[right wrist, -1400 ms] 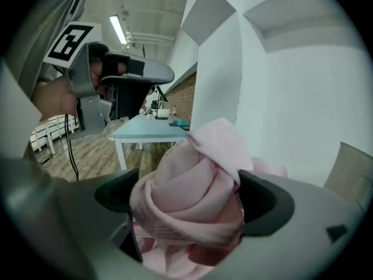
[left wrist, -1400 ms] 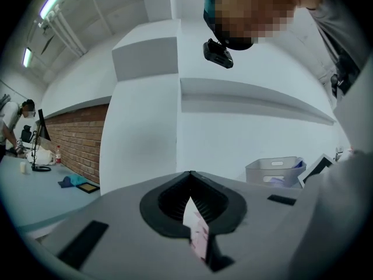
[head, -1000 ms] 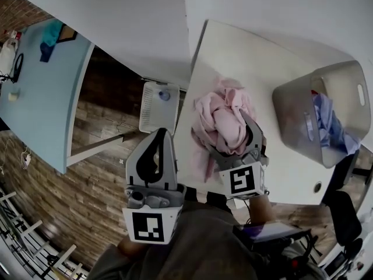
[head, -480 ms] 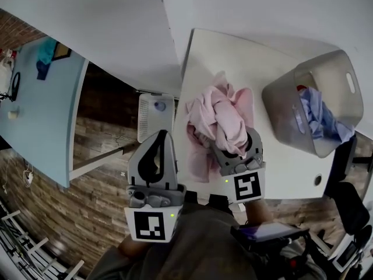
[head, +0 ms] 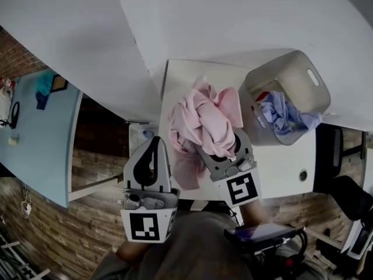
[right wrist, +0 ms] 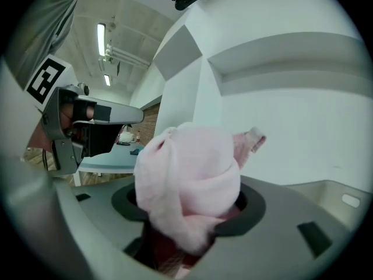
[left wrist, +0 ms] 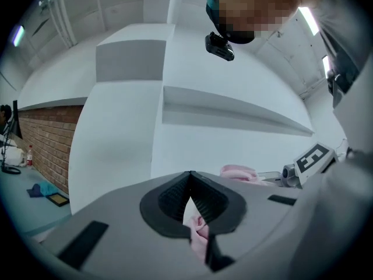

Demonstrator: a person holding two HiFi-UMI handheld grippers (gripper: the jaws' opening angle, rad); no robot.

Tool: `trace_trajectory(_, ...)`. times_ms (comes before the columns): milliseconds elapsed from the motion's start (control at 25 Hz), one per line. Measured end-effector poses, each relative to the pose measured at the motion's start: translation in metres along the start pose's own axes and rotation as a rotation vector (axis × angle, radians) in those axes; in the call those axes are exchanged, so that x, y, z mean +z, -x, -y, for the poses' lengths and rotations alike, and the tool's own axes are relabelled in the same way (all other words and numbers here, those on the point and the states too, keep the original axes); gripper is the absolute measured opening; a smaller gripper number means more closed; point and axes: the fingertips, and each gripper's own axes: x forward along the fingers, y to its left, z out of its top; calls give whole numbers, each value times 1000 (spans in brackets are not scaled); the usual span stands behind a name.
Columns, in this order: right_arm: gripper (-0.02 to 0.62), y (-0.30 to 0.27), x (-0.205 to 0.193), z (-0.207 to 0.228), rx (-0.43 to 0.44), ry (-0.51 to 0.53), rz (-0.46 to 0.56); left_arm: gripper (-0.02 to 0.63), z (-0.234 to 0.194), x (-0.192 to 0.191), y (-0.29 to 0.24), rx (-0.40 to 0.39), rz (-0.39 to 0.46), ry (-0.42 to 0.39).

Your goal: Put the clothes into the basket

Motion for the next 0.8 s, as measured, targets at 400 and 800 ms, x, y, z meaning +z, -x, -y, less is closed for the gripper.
trace_trajectory(400,285,99,79,111,-168,-5,187,8,97,57,-20,-101,150,-31)
trace_trajectory(800,287,178,58,217,-359,-33,156,8,174,68,-54,-197,177,-55)
